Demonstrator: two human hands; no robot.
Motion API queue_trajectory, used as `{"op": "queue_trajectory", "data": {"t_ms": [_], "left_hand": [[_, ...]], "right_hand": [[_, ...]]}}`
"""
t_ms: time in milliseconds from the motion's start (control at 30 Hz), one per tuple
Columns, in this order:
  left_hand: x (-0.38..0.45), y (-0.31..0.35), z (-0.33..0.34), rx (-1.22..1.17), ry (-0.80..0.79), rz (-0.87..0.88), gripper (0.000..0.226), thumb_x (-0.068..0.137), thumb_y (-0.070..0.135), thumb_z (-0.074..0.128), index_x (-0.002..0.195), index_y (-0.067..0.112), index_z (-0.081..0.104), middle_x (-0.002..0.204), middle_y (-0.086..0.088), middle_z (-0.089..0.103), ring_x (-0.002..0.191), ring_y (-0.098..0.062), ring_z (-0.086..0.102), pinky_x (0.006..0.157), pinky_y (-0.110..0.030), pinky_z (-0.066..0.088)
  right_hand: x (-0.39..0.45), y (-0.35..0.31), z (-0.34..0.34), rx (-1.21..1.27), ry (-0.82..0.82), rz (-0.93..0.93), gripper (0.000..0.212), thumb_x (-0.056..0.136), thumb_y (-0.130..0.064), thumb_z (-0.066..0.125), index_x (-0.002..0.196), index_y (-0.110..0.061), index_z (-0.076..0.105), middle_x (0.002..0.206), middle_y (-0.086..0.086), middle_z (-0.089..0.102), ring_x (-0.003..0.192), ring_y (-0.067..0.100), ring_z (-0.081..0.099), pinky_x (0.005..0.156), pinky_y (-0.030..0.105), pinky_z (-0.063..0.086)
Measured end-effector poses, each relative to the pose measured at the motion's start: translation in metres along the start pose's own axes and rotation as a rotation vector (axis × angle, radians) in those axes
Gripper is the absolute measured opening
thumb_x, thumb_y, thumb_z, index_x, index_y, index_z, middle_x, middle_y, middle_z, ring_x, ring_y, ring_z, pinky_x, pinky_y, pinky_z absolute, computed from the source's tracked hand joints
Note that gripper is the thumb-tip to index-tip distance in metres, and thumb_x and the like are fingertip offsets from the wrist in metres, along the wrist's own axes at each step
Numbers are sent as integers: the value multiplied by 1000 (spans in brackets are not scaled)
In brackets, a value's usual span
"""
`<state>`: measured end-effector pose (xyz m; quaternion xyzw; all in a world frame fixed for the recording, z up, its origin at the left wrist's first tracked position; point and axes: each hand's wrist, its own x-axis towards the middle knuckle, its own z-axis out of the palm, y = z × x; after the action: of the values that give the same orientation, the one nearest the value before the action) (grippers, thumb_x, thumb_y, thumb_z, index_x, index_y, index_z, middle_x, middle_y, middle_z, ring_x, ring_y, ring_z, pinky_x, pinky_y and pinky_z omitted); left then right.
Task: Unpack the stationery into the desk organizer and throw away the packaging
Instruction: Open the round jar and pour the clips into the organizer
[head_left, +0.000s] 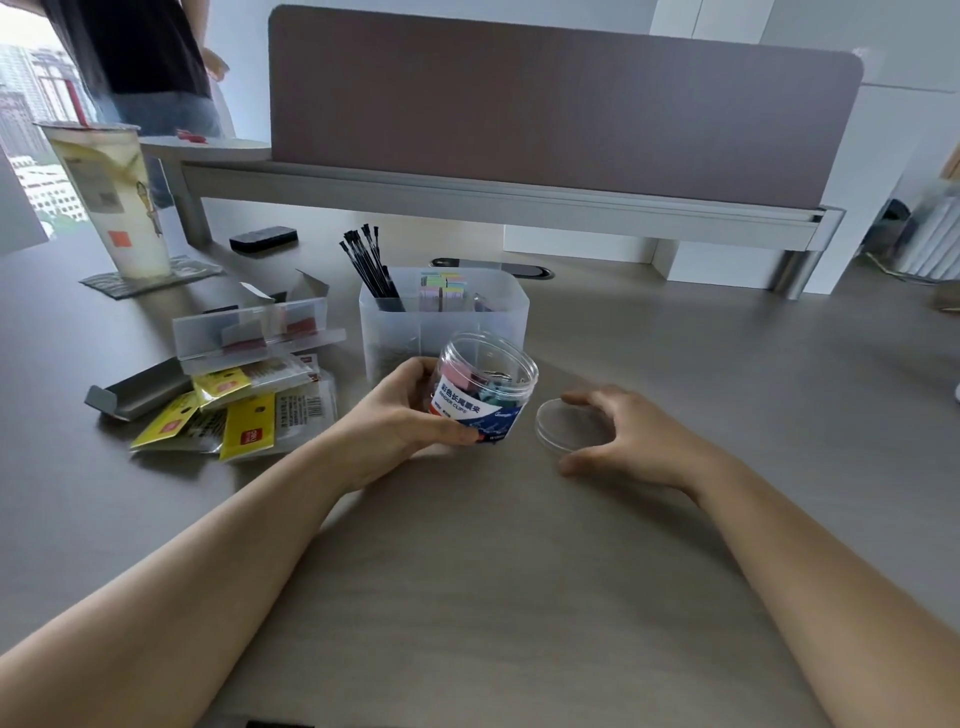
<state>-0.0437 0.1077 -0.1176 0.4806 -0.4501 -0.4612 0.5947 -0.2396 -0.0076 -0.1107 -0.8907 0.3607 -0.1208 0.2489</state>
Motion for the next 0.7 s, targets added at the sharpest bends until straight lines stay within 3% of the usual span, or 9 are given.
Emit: {"op": "queue_trajectory", "data": {"t_ms": [100,200,300,433,500,600,700], "left_hand": [[-1,2,3,16,0,9,57,52,-10,67,100,14,49,96,-6,58,85,-17,59,69,-20,55],[0,5,8,-12,-18,11,64,47,-11,68,104,12,49,96,-6,58,85,-17,59,70,-20,55],[4,10,17,-1,-25,16,63,53,-10,68,109,10,47,100,-7,58,87,-17,60,70,-18,56],[12,24,27,45,-4,13,57,71,-14,57,122,6,42,98,-4,59,84,-14,60,68,-16,55],[16,36,30,91,-29,-35,50,74,-2,60,121,9,45,96,-5,60,82,-15,60,66,-19,54],[24,57,32,144,-72,-176,41,67,33,60,104,16,55,89,-6,63,78,-18,60,69,-26,53],[38,72,32,124,-24,-200,19,80,34,56,90,17,59,86,-9,64,75,-20,64,73,-29,56]], "right_hand": [[-2,-8,-3,48,103,-38,57,78,-34,64,130,-20,44,143,2,36,133,18,29,106,30,25],[1,-23,-9,514,207,-53,28,85,-33,52,111,-22,55,112,0,56,104,14,56,82,16,45],[8,-32,-12,760,48,-60,31,84,-38,45,102,-15,57,94,7,64,72,11,63,69,18,50],[14,-34,-16,1027,-73,-48,33,73,-37,52,95,-13,58,77,7,67,56,12,65,59,24,55],[17,-33,-24,1096,-56,-38,33,70,-34,55,94,-11,58,79,11,65,55,14,65,55,23,55],[22,-33,-35,1112,-33,-50,16,82,-24,51,87,-11,58,73,8,66,54,15,65,52,22,55],[32,-34,-42,1089,10,-52,15,87,-23,48,85,-11,57,65,3,68,52,13,64,49,20,54]]}}
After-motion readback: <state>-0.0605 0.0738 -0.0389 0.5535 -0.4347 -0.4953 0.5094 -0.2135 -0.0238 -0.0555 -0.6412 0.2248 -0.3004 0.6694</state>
